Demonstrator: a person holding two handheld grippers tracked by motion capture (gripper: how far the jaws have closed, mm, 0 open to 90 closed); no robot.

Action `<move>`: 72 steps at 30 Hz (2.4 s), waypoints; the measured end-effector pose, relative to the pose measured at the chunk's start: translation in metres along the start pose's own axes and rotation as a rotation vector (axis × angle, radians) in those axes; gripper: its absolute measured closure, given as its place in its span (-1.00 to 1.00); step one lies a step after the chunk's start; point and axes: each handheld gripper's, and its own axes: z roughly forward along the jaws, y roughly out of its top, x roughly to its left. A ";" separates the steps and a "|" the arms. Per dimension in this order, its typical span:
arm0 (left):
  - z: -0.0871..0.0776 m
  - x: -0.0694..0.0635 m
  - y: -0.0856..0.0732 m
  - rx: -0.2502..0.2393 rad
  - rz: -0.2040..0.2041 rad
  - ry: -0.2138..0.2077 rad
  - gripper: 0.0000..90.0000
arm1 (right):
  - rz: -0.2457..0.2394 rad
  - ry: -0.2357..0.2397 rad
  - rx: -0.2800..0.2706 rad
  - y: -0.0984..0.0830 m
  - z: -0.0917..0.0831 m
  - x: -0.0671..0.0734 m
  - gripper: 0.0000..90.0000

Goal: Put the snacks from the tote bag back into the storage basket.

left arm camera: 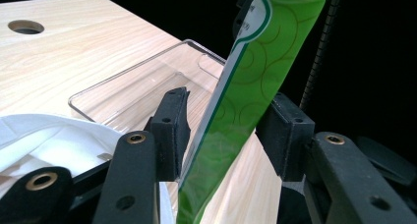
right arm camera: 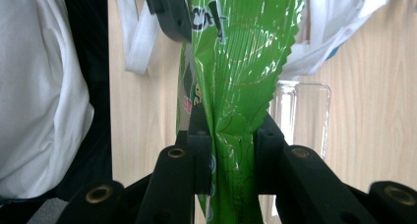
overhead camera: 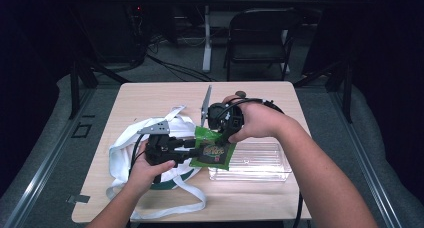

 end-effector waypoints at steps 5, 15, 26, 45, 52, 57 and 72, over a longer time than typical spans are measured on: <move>-0.002 0.002 0.000 -0.006 -0.001 0.015 0.19 | 0.007 -0.025 0.016 -0.006 -0.005 -0.002 0.68; -0.007 0.008 0.000 -0.021 -0.016 0.032 0.18 | 0.058 -0.066 0.032 -0.025 -0.014 -0.010 0.68; -0.010 0.012 -0.001 -0.031 -0.028 0.047 0.17 | 0.104 -0.123 0.080 -0.044 -0.020 -0.022 0.68; -0.026 0.018 -0.006 -0.046 -0.053 0.091 0.18 | 0.063 -0.171 0.142 -0.053 0.009 -0.036 0.68; -0.029 0.019 -0.009 -0.053 -0.063 0.104 0.18 | 0.054 -0.177 0.163 -0.053 0.023 -0.041 0.68; -0.031 0.020 -0.009 -0.054 -0.065 0.111 0.18 | 0.040 -0.187 0.153 -0.051 0.029 -0.043 0.68; -0.035 0.021 -0.010 -0.065 -0.076 0.116 0.19 | 0.003 -0.207 0.157 -0.041 0.052 -0.054 0.68</move>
